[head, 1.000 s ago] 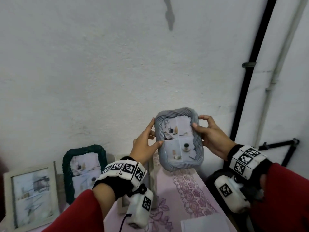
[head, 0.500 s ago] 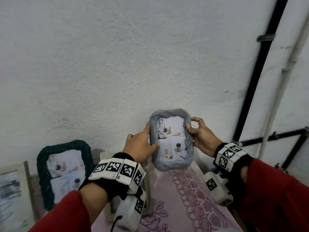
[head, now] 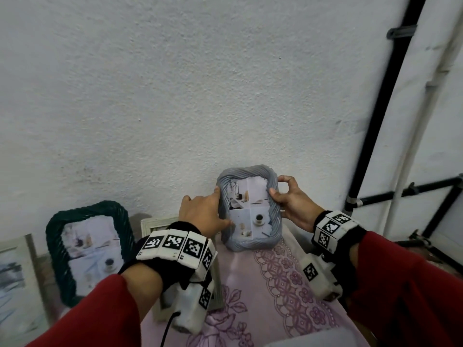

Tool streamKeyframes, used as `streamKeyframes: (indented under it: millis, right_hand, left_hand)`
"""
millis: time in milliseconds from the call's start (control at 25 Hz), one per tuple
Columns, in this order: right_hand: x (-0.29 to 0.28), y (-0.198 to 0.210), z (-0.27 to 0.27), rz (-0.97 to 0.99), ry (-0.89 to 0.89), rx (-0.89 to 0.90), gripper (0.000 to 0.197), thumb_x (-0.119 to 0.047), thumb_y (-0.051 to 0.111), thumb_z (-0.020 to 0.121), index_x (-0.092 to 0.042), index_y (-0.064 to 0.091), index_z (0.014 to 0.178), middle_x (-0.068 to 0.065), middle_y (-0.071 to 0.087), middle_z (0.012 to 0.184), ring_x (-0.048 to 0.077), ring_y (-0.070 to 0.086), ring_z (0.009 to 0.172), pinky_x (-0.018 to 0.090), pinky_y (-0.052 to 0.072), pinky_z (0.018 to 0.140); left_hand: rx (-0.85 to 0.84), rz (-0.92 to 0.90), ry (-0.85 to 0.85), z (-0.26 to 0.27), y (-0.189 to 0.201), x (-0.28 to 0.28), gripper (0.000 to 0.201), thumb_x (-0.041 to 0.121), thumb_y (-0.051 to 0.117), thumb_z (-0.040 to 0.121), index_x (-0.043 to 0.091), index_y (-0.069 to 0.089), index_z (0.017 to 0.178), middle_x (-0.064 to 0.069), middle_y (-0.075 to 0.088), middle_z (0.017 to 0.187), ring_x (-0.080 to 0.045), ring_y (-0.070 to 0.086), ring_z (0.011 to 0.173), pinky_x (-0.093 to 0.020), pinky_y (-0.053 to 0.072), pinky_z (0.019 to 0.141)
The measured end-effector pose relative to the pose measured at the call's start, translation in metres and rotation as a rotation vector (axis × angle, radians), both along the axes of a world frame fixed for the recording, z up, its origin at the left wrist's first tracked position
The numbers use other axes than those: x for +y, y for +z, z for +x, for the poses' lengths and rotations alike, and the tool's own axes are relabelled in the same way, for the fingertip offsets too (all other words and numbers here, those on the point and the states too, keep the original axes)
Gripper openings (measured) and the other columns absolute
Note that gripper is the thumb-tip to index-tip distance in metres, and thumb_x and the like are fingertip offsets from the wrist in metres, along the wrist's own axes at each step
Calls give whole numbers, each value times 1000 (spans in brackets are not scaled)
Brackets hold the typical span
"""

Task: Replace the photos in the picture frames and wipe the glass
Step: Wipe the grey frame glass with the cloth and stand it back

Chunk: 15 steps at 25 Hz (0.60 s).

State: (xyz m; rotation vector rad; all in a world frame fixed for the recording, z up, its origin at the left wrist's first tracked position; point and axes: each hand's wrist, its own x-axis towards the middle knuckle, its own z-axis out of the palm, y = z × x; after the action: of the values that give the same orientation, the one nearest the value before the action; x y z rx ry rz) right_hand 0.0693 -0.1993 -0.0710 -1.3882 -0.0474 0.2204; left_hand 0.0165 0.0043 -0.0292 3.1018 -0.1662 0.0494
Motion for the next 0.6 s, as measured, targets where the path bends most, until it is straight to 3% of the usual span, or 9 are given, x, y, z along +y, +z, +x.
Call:
streamKeyframes:
  millis: [160, 280, 440, 560, 600]
  right_hand:
    - [-5, 2, -6, -152, -13, -102, 30, -12, 59, 89, -19, 36, 108, 11, 60, 86, 16, 58, 72, 30, 51, 64]
    - [-8, 3, -6, -273, -52, -140, 36, -13, 66, 85, -13, 39, 110, 17, 58, 95, 21, 59, 82, 30, 51, 71]
    - [-8, 10, -7, -434, -101, -190, 58, -20, 74, 78, -12, 37, 122, 15, 52, 109, 16, 56, 89, 18, 50, 64]
    - [-9, 23, -10, -567, -271, -257, 70, -27, 78, 73, -16, 35, 126, 16, 39, 125, 27, 48, 112, 39, 47, 94]
    - [-10, 31, -12, -613, -352, -296, 69, -29, 79, 72, -16, 37, 126, 16, 37, 126, 28, 45, 114, 43, 43, 99]
  left_hand:
    - [-7, -11, 11, -2, 1, 1, 77, 54, 59, 80, 20, 26, 141, -1, 57, 130, -24, 52, 120, -40, 28, 102]
    - [-62, -115, -2, -6, 3, 2, 56, 47, 61, 80, 22, 43, 127, -1, 60, 126, -22, 53, 117, -38, 29, 99]
    - [-146, -222, -22, -11, 11, 3, 51, 45, 60, 83, 20, 50, 127, -1, 61, 124, -21, 55, 115, -34, 31, 98]
    - [-165, -300, -38, -16, 21, 7, 55, 45, 60, 84, 18, 47, 131, -1, 57, 132, -19, 52, 121, -33, 33, 104]
    - [-175, -316, -50, -19, 25, 10, 56, 44, 60, 85, 18, 47, 132, -1, 55, 134, -19, 50, 123, -32, 33, 105]
